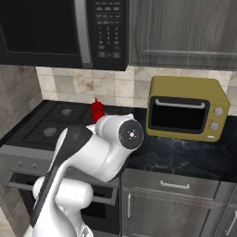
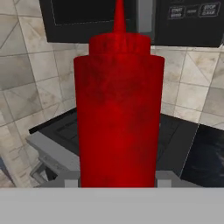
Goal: Take 2 condiments from the cabinet and move them on the counter near the stove.Make sure the condiments are lined up with each other, next to each other.
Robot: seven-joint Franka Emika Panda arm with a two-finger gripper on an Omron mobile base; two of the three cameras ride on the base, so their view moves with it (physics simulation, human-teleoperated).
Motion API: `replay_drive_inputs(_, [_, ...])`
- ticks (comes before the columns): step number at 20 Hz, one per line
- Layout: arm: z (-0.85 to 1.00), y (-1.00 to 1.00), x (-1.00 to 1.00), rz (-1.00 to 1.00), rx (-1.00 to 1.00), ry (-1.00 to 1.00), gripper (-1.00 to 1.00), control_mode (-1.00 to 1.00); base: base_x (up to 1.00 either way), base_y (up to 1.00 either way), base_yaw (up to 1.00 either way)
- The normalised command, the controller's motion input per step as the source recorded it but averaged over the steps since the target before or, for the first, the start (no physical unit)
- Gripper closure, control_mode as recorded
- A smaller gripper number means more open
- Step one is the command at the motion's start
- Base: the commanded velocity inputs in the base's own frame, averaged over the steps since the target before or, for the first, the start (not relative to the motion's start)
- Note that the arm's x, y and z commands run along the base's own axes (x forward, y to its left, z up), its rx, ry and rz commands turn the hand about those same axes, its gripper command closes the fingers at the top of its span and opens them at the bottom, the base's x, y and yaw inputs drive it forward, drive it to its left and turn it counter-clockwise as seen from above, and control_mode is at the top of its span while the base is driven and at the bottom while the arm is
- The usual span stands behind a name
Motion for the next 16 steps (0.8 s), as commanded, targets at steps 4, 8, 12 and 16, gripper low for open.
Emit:
replay_drive_inputs(4, [-0.38,-0.01,0.52,0.0,0.0,0.0,1.0,-1.0,0.0,0.0,0.0])
replay_drive_inputs(8, [-0.33,-0.09,0.54,0.0,0.0,0.0,1.0,-1.0,0.0,0.0,0.0])
replay_drive_inputs(12, [-0.27,-0.21,0.56,-0.04,0.0,0.0,1.0,-1.0,0.0,0.0,0.0])
replay_drive_inputs(16, [-0.27,-0.19,0.49,-0.02,0.01,0.0,1.0,-1.0,0.0,0.0,0.0])
